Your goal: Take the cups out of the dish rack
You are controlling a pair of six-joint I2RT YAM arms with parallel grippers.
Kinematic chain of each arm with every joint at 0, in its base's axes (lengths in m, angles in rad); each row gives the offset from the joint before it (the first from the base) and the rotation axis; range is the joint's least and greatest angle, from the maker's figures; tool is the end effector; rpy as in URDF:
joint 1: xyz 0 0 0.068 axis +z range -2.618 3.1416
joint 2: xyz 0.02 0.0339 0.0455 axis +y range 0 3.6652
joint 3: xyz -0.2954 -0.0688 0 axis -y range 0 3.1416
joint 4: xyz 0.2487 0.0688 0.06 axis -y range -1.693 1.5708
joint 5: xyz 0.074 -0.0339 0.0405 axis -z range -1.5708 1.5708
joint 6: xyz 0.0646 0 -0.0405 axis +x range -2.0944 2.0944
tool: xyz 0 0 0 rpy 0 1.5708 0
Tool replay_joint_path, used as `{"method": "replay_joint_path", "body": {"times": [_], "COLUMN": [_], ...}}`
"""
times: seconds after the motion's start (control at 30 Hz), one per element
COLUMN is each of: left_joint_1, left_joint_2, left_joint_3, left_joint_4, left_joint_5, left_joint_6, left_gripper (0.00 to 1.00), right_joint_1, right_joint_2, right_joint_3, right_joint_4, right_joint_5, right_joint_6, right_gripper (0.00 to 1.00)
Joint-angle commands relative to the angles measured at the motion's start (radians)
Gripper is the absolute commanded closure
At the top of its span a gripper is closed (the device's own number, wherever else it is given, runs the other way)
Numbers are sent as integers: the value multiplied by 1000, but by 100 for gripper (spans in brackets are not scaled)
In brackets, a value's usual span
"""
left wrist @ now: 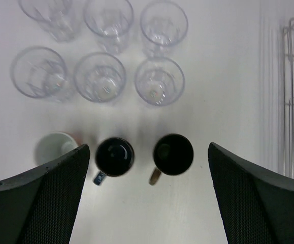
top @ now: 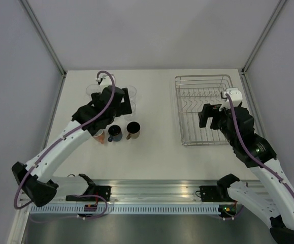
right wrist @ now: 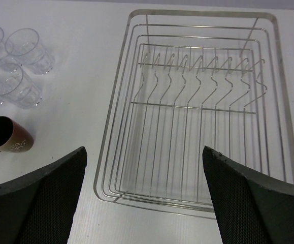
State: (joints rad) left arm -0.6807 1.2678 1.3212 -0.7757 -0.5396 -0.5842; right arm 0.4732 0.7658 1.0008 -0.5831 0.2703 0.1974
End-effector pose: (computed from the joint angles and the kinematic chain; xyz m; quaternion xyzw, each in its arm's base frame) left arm 0.2339 -0.1467 0.3831 -0.0672 0.8827 -0.0386 0.4636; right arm 0.1530 0.0590 0.3880 -0.0349 0.8143 0.0830 0.5734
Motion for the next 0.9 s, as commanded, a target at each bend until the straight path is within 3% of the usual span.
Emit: {"method": "replay_joint_path", "body": {"times": [0.0,0.13,0.3,0.57,0.87], "left_joint_1": [6,6,6,6,6], "left_joint_2": [-150,-318,-577,-774,-938], "left_joint_3": [-11,-69,-125,-166,-189], "left_joint_4": [-2,12,-3,-203,-255], "left_joint_5": [-160,-128,-36,-77,-45], "left_joint_6": [214,351,415,423,411], "left_gripper": [0,1,1,1,1], "right_joint_1": [-4,-2,-4,-5,-4], "right_joint_2": [-51,-74,-125,-246,-356], "right_joint_3": [61,110,131,131,85], "right_joint_4": [-70,-158,-242,-307,-317], "right_joint_5": [89,116,118,144,161], "right_joint_6": [-41,-35,-30,-55,-75], "right_gripper": [2,2,2,2,2]}}
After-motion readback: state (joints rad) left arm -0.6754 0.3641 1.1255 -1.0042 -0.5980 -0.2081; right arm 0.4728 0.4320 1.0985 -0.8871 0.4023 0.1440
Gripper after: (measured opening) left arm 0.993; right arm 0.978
